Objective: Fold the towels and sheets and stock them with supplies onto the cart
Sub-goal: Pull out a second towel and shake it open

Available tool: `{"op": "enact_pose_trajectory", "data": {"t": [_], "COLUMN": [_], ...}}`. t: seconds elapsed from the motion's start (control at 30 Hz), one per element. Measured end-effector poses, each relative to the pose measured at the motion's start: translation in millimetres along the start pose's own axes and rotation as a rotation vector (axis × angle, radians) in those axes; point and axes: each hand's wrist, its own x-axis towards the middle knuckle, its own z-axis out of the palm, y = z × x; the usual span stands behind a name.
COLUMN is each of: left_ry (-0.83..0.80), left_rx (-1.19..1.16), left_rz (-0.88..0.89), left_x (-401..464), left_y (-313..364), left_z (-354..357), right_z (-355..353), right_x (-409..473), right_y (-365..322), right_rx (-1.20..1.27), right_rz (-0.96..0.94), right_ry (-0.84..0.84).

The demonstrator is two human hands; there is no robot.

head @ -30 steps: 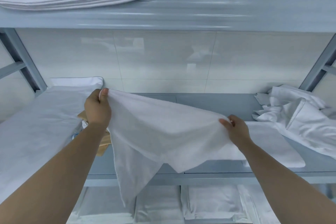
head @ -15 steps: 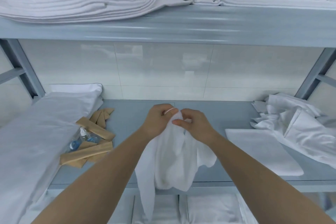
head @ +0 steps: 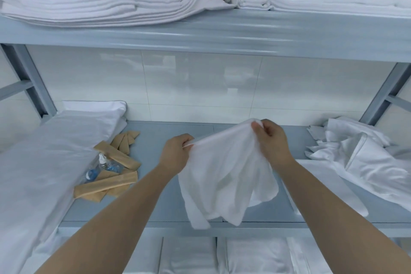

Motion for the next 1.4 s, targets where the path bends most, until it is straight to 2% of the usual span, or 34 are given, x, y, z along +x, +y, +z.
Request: {"op": "enact_pose_trajectory", "data": {"t": [0.13, 0.23, 0.33, 0.4, 0.47, 0.53, 0.63, 0.8, 0.93, 1.03, 1.27, 1.33, 1.4], "left_ry": [0.060, 0.084, 0.005, -0.063, -0.125, -0.174, -0.201, -0.138, -0.112, -0.087, 0.030, 0.032, -0.026], "left_rx": [-0.034, -0.158, -0.244, -0.292, -0.338, -0.355, -0.344, -0.218, -0.088, -0.110, -0.350, -0.384, -0.385], "left_rz": [-0.043, -0.027, 0.035, 0.091, 0.147, 0.180, 0.155, 0.069, 0.033, -0.033, -0.110, -0.086, -0.026], "left_x": [1.0, 0.2, -1.4, -2.3, -3.1, -4.3, -5.1, -6.8, -9.8, -12.8, -11.5, -9.7, -10.0], "left_y": [-11.4, -2.5, 24.9, 44.9, 61.6, 71.9, 73.9, 52.9, 27.1, 10.5, 18.7, 30.5, 45.7], "left_z": [-10.7, -11.5, -2.3, 6.9, 13.3, 15.4, 12.0, 3.4, -8.7, -16.4, -10.0, -5.7, 2.1], "right_z": [-19.3, -21.9, -11.9, 1.7, 17.3, 29.1, 31.8, 27.5, 14.2, 2.9, -3.3, -7.0, -11.3], "right_x": [9.4, 4.7, -9.4, -20.3, -29.3, -33.5, -32.1, -27.8, -17.6, -12.2, -13.0, -16.5, -21.9], "right_y": [13.9, 21.4, 13.7, 4.6, -2.4, -5.5, -8.4, -7.4, 1.0, 11.2, 13.8, 5.9, -4.8], "right_rx": [-0.033, -0.099, -0.013, 0.037, 0.004, -0.027, 0.019, 0.051, 0.074, 0.104, -0.004, 0.055, 0.084], "right_rz": [0.161, 0.184, 0.148, 0.041, -0.060, -0.102, -0.100, -0.074, 0.028, 0.109, 0.196, 0.148, 0.060], "right_ry": [0.156, 0.139, 0.022, -0.135, -0.314, -0.402, -0.347, -0.217, -0.085, -0.025, -0.003, -0.088, -0.261]}}
